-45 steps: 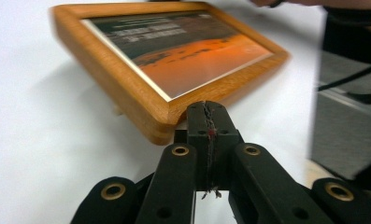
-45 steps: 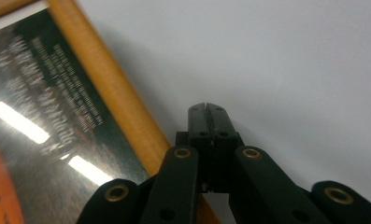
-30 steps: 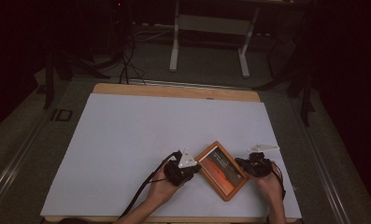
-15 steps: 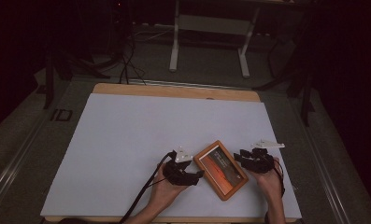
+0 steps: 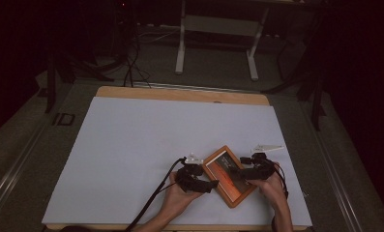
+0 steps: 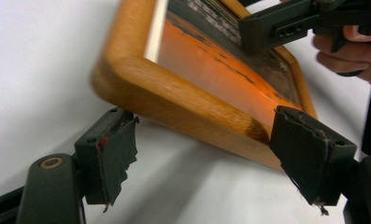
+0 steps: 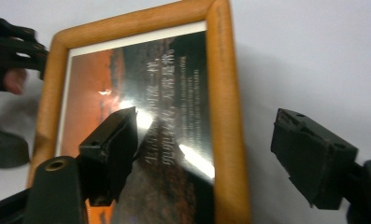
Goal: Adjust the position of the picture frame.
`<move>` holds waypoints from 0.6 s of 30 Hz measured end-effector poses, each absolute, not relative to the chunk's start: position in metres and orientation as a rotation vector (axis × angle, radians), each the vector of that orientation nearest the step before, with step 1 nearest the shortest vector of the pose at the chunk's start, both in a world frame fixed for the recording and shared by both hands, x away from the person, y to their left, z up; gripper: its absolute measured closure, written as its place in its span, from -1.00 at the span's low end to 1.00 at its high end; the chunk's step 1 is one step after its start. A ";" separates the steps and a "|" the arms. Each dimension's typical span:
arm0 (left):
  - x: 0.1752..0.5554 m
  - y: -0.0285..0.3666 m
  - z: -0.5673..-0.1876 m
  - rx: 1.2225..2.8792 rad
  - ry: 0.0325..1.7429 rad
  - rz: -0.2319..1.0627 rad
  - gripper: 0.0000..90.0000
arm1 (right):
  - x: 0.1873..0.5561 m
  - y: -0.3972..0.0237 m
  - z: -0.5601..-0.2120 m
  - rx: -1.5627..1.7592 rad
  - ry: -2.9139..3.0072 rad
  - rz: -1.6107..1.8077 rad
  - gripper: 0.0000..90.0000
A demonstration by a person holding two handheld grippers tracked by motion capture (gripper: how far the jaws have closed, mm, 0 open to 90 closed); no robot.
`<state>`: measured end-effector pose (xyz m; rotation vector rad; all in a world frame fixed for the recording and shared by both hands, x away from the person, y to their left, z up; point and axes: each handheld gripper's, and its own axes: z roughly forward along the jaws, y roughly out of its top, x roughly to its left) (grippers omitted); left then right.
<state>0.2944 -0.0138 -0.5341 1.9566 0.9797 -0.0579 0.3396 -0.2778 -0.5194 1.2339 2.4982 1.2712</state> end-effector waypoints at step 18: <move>0.303 -0.018 -0.523 1.936 0.988 -0.166 -0.20 | 0.345 -0.284 -0.524 1.273 2.623 1.419 -0.48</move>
